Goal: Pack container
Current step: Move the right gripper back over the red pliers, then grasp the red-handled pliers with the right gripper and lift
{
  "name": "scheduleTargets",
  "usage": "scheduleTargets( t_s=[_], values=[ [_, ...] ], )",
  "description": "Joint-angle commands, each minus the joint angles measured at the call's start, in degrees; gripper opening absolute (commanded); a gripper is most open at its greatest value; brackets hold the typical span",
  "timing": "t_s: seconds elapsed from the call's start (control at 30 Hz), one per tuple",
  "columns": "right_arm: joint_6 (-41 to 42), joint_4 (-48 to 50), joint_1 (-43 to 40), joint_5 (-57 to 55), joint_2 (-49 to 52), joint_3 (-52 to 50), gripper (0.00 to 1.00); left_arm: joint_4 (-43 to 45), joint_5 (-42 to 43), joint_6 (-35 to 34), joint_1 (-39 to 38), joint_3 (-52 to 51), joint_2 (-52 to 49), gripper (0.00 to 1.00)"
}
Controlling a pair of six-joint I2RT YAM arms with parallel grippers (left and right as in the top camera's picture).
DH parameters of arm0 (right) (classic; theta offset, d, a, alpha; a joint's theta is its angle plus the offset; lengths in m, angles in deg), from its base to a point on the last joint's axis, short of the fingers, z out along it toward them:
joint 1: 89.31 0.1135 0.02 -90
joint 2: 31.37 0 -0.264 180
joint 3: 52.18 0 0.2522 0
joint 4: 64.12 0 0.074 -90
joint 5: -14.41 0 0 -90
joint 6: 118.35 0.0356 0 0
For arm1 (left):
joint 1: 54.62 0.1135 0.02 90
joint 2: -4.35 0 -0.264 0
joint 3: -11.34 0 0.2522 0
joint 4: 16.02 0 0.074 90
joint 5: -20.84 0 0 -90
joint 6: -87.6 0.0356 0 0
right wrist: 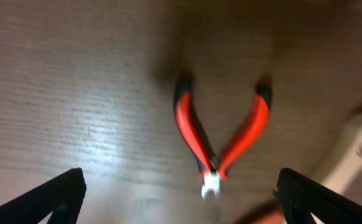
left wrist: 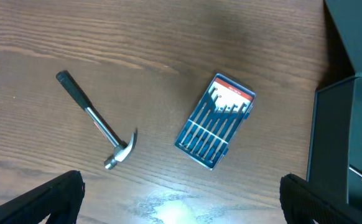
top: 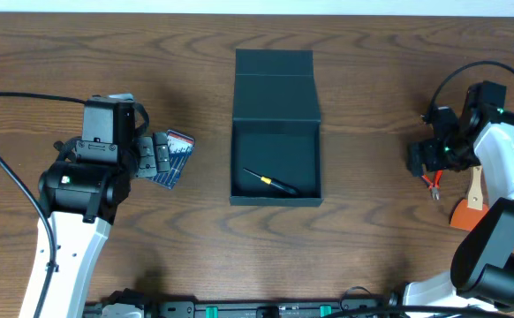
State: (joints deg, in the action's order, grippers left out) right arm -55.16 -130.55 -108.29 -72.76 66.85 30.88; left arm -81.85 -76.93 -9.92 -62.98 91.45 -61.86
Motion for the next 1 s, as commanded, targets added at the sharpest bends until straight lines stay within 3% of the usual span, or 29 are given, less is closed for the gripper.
scheduleTargets(
  t_s=[0.0,0.3,0.6,0.97],
  values=[
    [-3.13,2.67,-0.04,3.78,0.02,-2.47,0.99,0.07,-0.83,-0.52,0.31,1.29,-0.02,0.98],
    [-3.91,8.11,-0.07,5.11,1.53,-7.93,0.98,0.07,-0.85,-0.52,0.31,1.29,-0.02,0.99],
    [-3.89,8.22,-0.07,4.96,4.17,-8.15,0.89,0.04,-0.83,-0.52,0.31,1.29,-0.02,0.98],
    [-3.69,8.61,-0.11,3.10,7.13,-8.22,0.87,-0.44,-0.85,-0.52,0.31,1.29,-0.02,0.98]
  ],
)
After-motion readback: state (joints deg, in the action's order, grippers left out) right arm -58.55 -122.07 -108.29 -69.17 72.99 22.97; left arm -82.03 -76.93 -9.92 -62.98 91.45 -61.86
